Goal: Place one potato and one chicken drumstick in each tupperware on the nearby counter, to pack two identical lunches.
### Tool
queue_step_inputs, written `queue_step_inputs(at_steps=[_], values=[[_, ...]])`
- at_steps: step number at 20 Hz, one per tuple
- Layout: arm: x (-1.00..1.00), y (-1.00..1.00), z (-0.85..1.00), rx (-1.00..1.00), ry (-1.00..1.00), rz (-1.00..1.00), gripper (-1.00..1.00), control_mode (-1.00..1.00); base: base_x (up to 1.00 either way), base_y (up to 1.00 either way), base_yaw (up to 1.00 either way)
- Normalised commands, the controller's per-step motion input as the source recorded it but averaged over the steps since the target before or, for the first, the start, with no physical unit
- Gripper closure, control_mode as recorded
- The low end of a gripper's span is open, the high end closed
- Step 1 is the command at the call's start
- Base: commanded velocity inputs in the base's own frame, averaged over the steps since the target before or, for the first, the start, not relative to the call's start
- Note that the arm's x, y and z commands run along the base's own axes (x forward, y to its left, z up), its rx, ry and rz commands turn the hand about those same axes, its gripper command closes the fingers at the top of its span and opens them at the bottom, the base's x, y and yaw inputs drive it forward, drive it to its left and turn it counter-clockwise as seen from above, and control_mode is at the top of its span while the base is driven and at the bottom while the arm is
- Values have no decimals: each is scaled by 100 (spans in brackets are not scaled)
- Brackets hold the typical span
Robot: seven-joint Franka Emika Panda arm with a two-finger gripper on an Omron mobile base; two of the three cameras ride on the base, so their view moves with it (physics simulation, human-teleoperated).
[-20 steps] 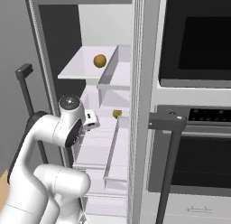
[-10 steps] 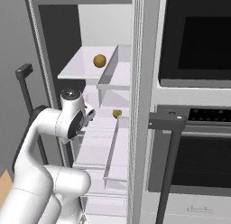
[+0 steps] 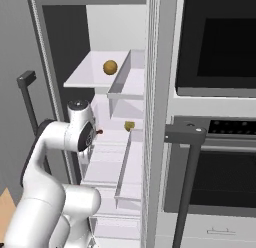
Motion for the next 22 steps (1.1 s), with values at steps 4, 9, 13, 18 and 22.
queue_step_inputs(at_steps=[4, 9, 13, 18, 22], values=[[9, 0, -24, -20, -12, 52, -100, -100, 0, 0, 0], [9, 2, -2, 0, -1, 22, -100, -100, 0, 0, 0], [41, 7, 0, 1, 0, 9, -100, -100, 0, 0, 0], [49, 0, 0, 4, 0, 0, -100, -100, 0, 0, 0], [31, 0, 0, 10, 0, 0, -100, -100, 0, 0, 0]])
